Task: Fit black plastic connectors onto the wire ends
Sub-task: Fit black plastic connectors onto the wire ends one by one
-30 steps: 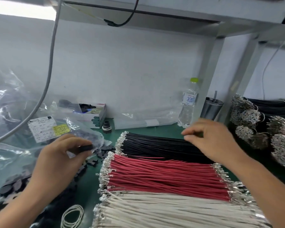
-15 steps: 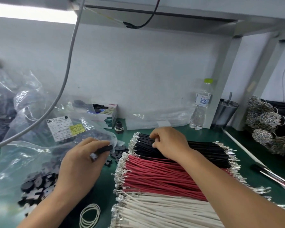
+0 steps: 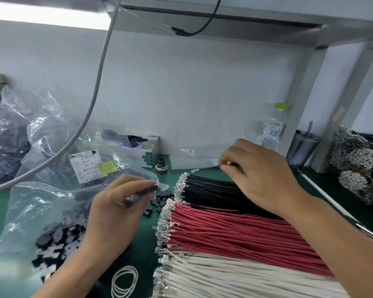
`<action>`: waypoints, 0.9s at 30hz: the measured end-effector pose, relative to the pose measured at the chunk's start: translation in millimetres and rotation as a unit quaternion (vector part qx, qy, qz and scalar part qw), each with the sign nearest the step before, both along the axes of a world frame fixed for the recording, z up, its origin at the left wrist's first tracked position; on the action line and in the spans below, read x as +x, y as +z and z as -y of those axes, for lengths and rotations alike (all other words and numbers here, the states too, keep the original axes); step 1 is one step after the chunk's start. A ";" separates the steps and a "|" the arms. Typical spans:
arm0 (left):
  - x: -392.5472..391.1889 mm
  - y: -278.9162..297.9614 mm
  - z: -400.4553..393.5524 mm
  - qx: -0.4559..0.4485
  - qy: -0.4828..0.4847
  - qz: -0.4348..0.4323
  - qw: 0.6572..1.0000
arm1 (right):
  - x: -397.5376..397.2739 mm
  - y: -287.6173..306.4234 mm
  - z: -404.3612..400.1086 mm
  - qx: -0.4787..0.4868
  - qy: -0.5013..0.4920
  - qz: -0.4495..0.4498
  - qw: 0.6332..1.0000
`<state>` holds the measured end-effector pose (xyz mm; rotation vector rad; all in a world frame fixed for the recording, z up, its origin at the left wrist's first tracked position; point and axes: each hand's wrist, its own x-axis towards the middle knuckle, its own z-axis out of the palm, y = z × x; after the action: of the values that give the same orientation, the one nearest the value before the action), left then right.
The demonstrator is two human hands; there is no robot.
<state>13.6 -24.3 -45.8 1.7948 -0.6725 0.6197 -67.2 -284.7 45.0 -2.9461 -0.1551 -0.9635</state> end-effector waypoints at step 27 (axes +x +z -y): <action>-33.9 19.4 13.6 -0.002 -0.194 -0.140 0.971 | -50.4 -66.2 -28.9 0.150 0.117 0.085 0.978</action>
<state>-20.3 -38.0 -26.5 1.6443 -0.7950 0.1015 -117.6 -255.9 -21.2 -2.5052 -0.3232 -1.0939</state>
